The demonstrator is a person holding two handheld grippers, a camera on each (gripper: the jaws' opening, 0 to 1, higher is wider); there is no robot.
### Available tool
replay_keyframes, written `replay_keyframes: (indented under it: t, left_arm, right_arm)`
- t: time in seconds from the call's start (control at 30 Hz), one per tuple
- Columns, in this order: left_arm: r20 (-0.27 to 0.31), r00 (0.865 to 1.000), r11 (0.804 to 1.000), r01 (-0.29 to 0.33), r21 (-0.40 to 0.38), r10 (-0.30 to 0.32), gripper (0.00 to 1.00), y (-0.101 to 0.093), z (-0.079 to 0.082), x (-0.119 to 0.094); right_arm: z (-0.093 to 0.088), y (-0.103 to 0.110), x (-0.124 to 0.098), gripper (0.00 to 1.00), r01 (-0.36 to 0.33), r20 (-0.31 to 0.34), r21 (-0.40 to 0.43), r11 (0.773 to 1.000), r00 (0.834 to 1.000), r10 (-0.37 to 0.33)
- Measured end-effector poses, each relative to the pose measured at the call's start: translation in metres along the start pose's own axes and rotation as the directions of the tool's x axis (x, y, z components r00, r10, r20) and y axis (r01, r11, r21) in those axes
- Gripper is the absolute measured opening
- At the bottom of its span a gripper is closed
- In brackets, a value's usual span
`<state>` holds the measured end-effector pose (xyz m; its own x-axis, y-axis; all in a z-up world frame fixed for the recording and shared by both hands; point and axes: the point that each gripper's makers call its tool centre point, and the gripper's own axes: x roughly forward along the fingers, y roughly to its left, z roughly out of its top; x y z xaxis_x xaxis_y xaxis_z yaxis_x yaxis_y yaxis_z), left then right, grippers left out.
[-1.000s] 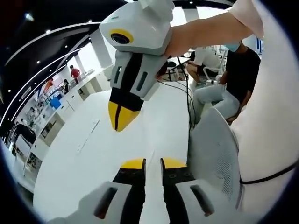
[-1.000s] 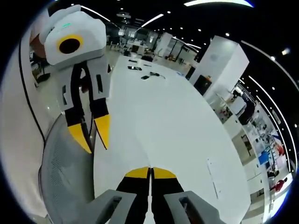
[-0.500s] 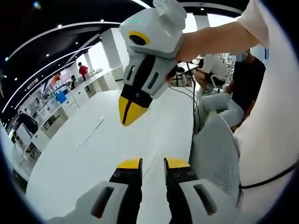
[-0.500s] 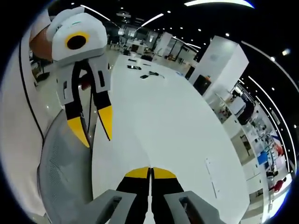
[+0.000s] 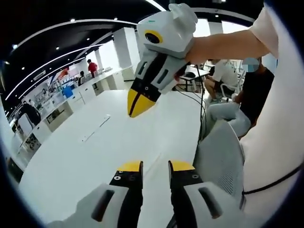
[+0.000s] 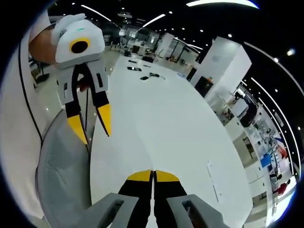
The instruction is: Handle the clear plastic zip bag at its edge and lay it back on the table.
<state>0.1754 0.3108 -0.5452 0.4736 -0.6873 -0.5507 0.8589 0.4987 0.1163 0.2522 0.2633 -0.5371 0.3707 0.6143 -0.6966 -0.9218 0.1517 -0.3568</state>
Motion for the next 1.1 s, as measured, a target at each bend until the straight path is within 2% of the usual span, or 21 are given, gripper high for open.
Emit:
replay_keyframes:
  t: [0.57,1.1]
  left_arm:
    - [0.009,1.0,0.996,-0.017,-0.085,0.018,0.22,0.015,-0.011,0.001]
    - [0.011,0.999,0.989,-0.031,-0.147,0.033,0.23,0.035,-0.018,0.006]
  right_arm:
    - [-0.001,-0.029,0.005,0.0,0.019,0.008,-0.005,1.0,1.0,-0.019]
    - [-0.005,-0.067,0.023,0.0,0.026,0.03,-0.022,0.999,0.999,-0.026]
